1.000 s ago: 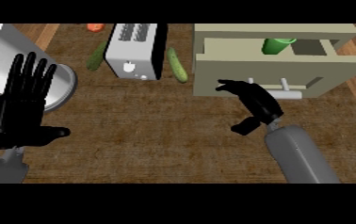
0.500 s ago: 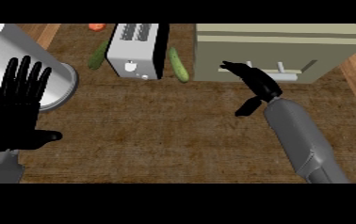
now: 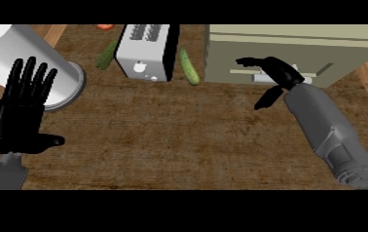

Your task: Pick up the cup, place it into the drawer and close the drawer

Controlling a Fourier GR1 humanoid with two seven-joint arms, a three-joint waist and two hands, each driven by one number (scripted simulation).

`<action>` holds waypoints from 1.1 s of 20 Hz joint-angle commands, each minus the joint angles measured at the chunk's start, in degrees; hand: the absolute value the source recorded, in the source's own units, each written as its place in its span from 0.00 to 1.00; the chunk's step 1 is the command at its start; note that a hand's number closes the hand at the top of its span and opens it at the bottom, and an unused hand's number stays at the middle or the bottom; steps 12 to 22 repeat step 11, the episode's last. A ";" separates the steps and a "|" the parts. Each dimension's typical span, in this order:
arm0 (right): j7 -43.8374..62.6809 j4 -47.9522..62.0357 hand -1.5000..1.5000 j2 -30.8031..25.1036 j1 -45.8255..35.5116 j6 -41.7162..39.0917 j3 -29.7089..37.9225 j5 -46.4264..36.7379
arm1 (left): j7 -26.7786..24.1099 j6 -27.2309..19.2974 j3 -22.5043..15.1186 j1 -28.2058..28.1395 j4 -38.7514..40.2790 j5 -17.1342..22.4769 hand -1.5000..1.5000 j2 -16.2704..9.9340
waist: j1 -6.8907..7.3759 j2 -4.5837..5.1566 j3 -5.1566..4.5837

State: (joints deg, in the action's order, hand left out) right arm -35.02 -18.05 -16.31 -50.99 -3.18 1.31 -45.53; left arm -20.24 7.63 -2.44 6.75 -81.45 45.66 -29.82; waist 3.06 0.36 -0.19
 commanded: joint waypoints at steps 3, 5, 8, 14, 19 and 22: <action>2.96 6.65 0.00 -3.13 -6.74 -0.42 2.73 0.43 | 0.17 0.34 0.46 2.08 0.71 -0.36 0.00 0.67 | 1.17 1.44 0.37; 2.16 7.23 0.00 -2.78 -5.81 1.32 3.15 0.67 | -1.16 1.16 0.05 1.99 2.87 -1.83 0.00 0.84 | 1.62 1.91 0.38; 2.10 8.12 0.00 -4.96 -7.20 -0.25 3.31 0.54 | -1.36 0.85 -0.90 -0.21 0.81 -2.55 0.00 1.53 | 2.24 1.64 0.41; 0.42 8.75 0.00 -5.14 -7.11 -0.23 3.35 0.54 | -1.45 -0.01 -0.52 1.70 1.71 -3.58 0.00 1.47 | 1.80 1.77 0.42; 0.42 8.75 0.00 -5.14 -7.11 -0.23 3.35 0.54 | -1.45 -0.01 -0.52 1.70 1.71 -3.58 0.00 1.47 | 1.80 1.77 0.42; 0.42 8.75 0.00 -5.14 -7.11 -0.23 3.35 0.54 | -1.45 -0.01 -0.52 1.70 1.71 -3.58 0.00 1.47 | 1.80 1.77 0.42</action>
